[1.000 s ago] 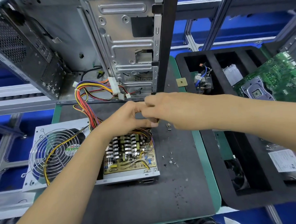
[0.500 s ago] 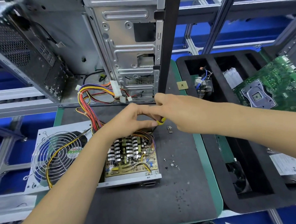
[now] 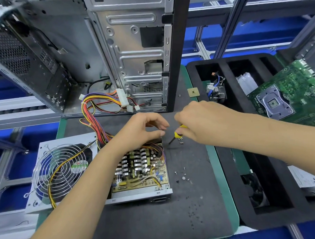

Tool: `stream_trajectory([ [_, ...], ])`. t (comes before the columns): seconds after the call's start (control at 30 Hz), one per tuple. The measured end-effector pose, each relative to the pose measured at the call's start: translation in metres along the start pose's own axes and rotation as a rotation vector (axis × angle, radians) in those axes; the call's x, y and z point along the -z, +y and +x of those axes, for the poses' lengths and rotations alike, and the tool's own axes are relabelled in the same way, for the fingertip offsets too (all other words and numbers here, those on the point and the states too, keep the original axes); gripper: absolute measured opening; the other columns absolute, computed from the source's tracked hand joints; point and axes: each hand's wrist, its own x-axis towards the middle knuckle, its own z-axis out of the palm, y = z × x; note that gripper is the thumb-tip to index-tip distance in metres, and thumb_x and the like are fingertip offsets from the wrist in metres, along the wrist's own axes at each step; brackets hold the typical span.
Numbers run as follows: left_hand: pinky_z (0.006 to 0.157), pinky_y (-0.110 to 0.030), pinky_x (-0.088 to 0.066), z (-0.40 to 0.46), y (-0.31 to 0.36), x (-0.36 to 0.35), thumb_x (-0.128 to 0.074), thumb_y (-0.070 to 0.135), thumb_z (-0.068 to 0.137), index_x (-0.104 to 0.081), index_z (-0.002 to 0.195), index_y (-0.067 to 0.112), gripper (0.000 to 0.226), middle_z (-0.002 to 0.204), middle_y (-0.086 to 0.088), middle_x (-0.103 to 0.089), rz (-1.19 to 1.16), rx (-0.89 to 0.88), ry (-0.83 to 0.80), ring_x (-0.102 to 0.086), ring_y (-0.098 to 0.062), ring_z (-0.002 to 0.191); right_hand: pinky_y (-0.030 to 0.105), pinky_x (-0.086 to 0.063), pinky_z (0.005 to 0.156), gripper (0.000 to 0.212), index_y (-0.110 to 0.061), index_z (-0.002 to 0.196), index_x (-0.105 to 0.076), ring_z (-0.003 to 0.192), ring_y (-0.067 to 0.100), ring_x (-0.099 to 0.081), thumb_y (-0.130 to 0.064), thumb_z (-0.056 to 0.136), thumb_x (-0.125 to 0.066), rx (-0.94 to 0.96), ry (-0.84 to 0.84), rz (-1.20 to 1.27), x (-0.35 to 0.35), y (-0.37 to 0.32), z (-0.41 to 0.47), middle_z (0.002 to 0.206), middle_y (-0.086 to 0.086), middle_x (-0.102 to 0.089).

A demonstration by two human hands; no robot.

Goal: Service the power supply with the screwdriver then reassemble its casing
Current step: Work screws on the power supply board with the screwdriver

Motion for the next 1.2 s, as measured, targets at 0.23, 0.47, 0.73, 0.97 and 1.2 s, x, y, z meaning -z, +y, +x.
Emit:
stream_trajectory([
  [0.23, 0.093, -0.028, -0.050, 0.000, -0.001, -0.003, -0.074, 0.012, 0.084, -0.074, 0.093, 0.016, 0.010, 0.093, 0.008, -0.071, 0.122, 0.040, 0.066, -0.065, -0.003, 0.089, 0.032, -0.032, 0.054, 0.018, -0.018, 0.095, -0.041, 0.067, 0.027, -0.044, -0.036, 0.095, -0.048, -0.013, 0.042, -0.024, -0.012, 0.016, -0.014, 0.075, -0.002, -0.042],
  [0.47, 0.083, -0.038, -0.051, -0.007, -0.005, 0.012, -0.058, 0.060, 0.086, -0.071, 0.102, 0.032, 0.034, 0.103, 0.015, -0.065, 0.603, 0.178, -0.080, -0.060, -0.010, 0.099, 0.033, -0.034, 0.061, 0.016, -0.027, 0.113, -0.039, 0.068, 0.018, -0.042, -0.030, 0.097, -0.044, -0.133, -0.161, 0.080, -0.064, 0.055, -0.039, 0.097, -0.007, -0.038],
  [0.73, 0.079, -0.031, -0.035, -0.020, -0.011, 0.012, -0.051, 0.051, 0.095, -0.066, 0.105, 0.030, 0.028, 0.099, 0.007, -0.069, 0.751, 0.188, -0.130, -0.059, -0.020, 0.096, 0.029, -0.036, 0.056, 0.019, -0.031, 0.082, -0.047, 0.062, 0.016, -0.048, -0.043, 0.086, -0.061, -0.139, 0.170, 0.459, -0.113, 0.034, -0.014, 0.059, -0.012, -0.051],
  [0.97, 0.064, -0.032, -0.027, -0.022, -0.010, 0.009, -0.053, 0.046, 0.095, -0.057, 0.084, 0.024, 0.025, 0.076, 0.004, -0.061, 0.692, 0.228, -0.138, -0.054, -0.020, 0.077, 0.025, -0.043, 0.040, 0.036, -0.027, 0.090, -0.077, 0.059, 0.018, -0.064, -0.006, 0.062, -0.083, 0.292, 0.337, 0.299, -0.114, 0.004, 0.040, 0.064, -0.006, -0.063],
  [1.2, 0.072, -0.033, -0.033, -0.022, -0.012, 0.008, -0.050, 0.048, 0.096, -0.056, 0.087, 0.026, 0.025, 0.079, 0.006, -0.061, 0.728, 0.219, -0.156, -0.053, -0.020, 0.078, 0.023, -0.037, 0.036, 0.024, -0.020, 0.077, -0.070, 0.048, 0.019, -0.057, -0.005, 0.061, -0.078, 0.460, 0.388, -0.029, -0.121, 0.004, 0.051, 0.062, -0.004, -0.058],
])
